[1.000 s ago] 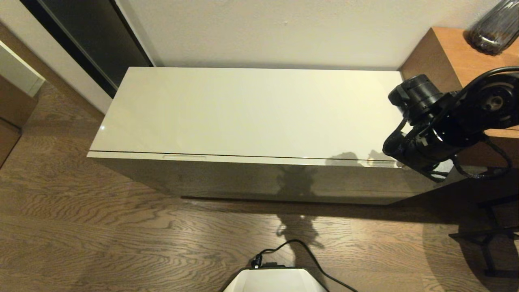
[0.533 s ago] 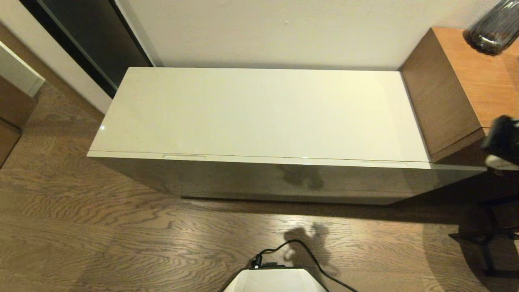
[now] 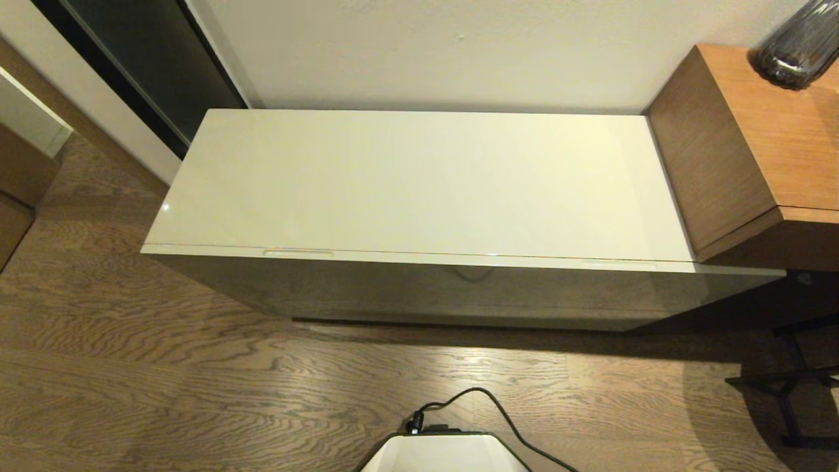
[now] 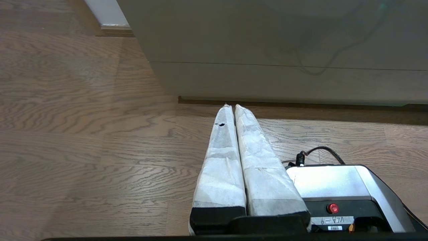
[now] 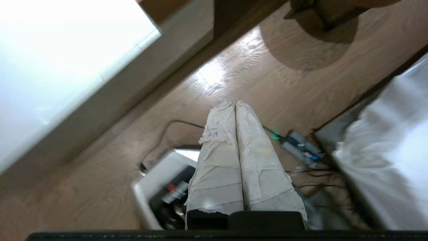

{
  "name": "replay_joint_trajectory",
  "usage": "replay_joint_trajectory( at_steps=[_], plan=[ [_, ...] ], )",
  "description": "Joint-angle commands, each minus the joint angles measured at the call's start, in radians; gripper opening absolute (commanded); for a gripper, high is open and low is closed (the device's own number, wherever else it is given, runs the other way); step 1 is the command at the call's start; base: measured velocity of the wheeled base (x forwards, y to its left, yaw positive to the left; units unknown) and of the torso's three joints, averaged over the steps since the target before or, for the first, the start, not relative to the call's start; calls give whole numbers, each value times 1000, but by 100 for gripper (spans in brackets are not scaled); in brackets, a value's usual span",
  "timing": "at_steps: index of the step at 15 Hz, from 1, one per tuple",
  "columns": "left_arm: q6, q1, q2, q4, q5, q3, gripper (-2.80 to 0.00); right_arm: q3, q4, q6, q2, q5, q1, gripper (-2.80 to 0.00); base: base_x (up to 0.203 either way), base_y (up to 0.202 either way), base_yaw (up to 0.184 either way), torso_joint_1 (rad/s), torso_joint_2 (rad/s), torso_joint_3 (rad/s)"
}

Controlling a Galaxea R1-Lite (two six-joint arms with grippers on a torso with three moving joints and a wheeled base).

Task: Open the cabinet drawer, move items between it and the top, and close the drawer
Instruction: Open the drawer

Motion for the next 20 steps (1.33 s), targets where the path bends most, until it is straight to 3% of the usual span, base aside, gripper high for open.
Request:
replay_joint_trajectory(
  at_steps=[1,3,6,12,16,18,20],
  plan=[
    [0,-1,2,0,0,0,-280,144,10,-149,-219,93,-91,-280,0,0,0,0,0,0],
    [0,1,2,0,0,0,-280,413,5,-261,-371,125,-107,-280,0,0,0,0,0,0],
    [0,1,2,0,0,0,-280,820,-198,-470,-606,68,-121,-280,0,0,0,0,0,0],
    [-2,1,2,0,0,0,-280,1253,-721,-820,-880,27,-124,-280,0,0,0,0,0,0],
    [-2,1,2,0,0,0,-280,1674,-1297,-912,-889,52,-122,-280,0,0,0,0,0,0],
    [-2,1,2,0,0,0,-280,1803,-1577,-947,-887,178,-122,-280,0,0,0,0,0,0],
    [-2,-1,2,0,0,0,-280,1840,-1641,-953,-887,376,-123,-280,0,0,0,0,0,0]
  ],
)
